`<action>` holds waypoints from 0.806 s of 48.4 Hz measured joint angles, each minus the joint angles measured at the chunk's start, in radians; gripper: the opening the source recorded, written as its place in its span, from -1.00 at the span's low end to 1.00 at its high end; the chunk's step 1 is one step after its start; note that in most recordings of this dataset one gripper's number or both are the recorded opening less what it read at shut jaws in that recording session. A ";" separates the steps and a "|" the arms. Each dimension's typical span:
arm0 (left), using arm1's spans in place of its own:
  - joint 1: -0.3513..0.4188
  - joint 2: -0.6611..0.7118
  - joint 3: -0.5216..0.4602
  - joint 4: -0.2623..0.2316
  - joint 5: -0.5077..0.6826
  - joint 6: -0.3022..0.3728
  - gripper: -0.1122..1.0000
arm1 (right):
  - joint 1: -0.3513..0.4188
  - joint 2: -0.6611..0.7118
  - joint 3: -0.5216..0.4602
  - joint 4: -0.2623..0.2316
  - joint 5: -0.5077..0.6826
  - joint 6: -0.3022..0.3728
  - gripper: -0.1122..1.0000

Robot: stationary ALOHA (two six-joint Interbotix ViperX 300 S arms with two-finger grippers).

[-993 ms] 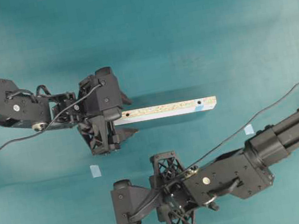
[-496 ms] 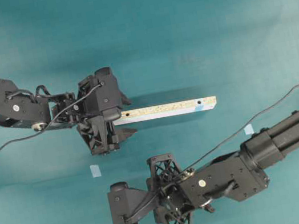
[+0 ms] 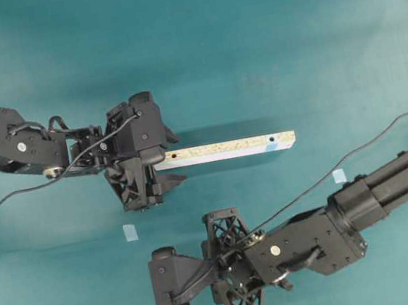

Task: Insert the rod into the hole on the wooden board.
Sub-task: 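Close the right gripper on the wooden peg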

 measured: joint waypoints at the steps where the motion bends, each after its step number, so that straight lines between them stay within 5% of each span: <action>1: 0.002 0.002 0.000 0.000 0.000 0.000 1.00 | 0.002 0.000 0.000 0.000 0.000 0.000 -0.11; 20: 0.000 0.000 0.000 0.000 0.003 0.000 1.00 | 0.005 0.000 0.000 0.000 0.023 0.000 -0.12; 30: 0.000 0.002 0.000 0.000 0.005 0.000 1.00 | 0.006 0.000 -0.002 0.000 0.037 0.000 -0.63; 39: 0.000 0.000 0.000 0.000 0.005 0.000 1.00 | 0.008 -0.002 -0.003 0.000 0.063 -0.002 -0.64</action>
